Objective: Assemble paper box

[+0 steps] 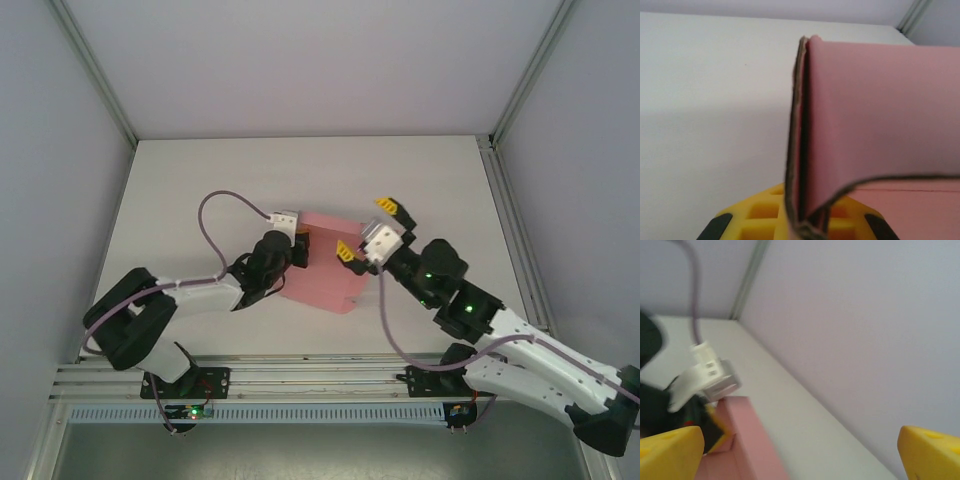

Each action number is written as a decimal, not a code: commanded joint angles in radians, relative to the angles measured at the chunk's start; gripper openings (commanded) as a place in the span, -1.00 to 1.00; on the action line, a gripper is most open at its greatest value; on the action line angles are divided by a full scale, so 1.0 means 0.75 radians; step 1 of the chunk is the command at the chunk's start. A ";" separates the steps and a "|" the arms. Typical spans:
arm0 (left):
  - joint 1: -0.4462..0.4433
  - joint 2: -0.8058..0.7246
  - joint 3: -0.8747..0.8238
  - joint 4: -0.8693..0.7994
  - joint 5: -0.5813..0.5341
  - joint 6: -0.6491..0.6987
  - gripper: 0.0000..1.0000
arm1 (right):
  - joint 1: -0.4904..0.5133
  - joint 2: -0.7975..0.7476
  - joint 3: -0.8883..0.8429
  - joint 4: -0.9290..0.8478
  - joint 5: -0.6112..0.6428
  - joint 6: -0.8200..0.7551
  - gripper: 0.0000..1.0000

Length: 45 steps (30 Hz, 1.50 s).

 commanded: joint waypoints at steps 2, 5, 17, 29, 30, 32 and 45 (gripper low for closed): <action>0.055 -0.155 -0.111 0.044 0.169 0.057 -1.00 | -0.043 -0.009 0.227 -0.345 0.187 0.338 0.97; 0.079 -0.246 -0.174 0.040 0.204 0.076 -1.00 | -0.060 0.038 0.367 -0.671 0.139 0.316 0.97; 0.131 -0.403 -0.236 0.010 0.296 0.077 -1.00 | -0.125 0.308 0.455 -0.857 -0.028 0.271 0.97; 0.131 -0.402 -0.209 -0.027 0.336 0.006 -1.00 | -0.153 0.435 0.324 -0.370 -0.203 0.275 0.96; 0.132 -0.396 -0.202 -0.028 0.343 0.001 -1.00 | -0.153 0.443 0.313 -0.322 -0.180 0.293 0.96; 0.132 -0.393 -0.193 -0.026 0.350 -0.013 -1.00 | -0.139 0.455 0.281 -0.214 -0.072 0.309 0.96; 0.131 -0.390 -0.137 -0.134 0.301 -0.098 -1.00 | -0.016 0.425 0.177 0.021 0.453 0.224 0.97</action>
